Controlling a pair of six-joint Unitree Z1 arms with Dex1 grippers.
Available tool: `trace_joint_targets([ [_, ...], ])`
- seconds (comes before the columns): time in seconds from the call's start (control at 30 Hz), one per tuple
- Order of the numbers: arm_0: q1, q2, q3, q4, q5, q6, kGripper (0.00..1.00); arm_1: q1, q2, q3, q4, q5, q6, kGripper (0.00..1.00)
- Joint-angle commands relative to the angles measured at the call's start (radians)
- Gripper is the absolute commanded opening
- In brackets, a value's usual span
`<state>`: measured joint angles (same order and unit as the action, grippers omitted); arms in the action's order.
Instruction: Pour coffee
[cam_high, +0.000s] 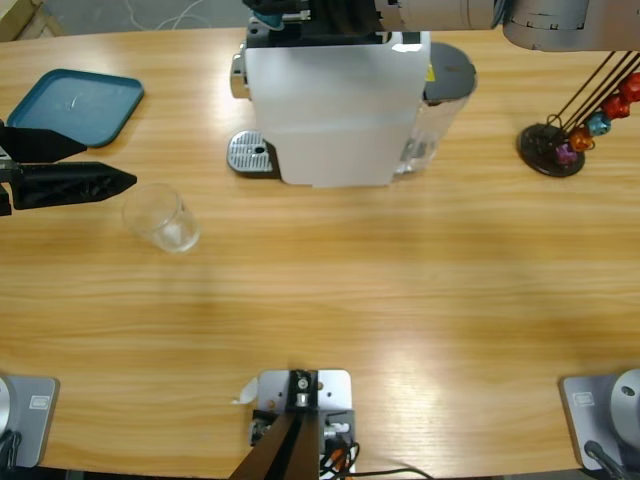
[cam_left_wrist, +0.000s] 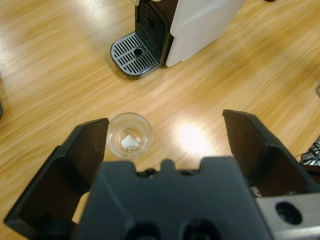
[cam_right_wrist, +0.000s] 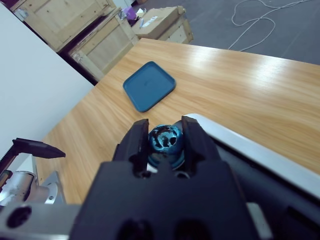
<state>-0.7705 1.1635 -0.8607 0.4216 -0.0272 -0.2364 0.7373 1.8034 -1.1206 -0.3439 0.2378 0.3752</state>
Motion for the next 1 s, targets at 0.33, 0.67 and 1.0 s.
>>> trace_joint_targets([
  [0.33, -0.012, -0.018, 0.048, 0.003, 0.007, -0.014, 0.996, -0.007, 0.001, 0.039, 0.045, -0.065, 0.001, 0.906],
  [0.67, -0.012, -0.016, 0.049, -0.004, 0.003, -0.014, 0.996, 0.078, -0.033, -0.139, 0.237, -0.189, -0.114, 1.0],
  [1.0, -0.012, -0.018, 0.047, -0.006, 0.0, -0.014, 0.996, 0.147, -0.04, -0.222, 0.283, -0.074, -0.172, 1.0],
])
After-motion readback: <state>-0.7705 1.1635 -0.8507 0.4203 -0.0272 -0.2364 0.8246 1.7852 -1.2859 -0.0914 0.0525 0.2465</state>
